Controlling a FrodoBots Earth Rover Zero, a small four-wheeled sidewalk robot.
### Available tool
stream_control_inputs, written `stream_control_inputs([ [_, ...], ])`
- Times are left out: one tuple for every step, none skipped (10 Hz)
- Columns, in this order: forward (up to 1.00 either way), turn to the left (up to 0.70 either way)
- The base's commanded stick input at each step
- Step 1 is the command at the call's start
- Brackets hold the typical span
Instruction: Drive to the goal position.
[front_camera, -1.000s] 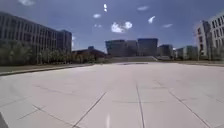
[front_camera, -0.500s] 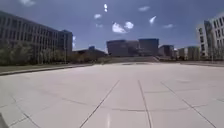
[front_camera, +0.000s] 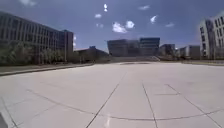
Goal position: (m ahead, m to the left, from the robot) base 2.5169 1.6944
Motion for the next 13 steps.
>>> stream_control_inputs([
  [0.5, 0.0],
  [0.5, 0.0],
  [0.5, 0.0],
  [0.5, 0.0],
  [0.5, 0.0],
  [0.5, 0.0],
  [0.5, 0.0],
  [0.5, 0.0],
  [0.5, 0.0],
  [0.5, 0.0],
  [0.5, 0.0],
  [0.5, 0.0],
  [0.5, 0.0],
])
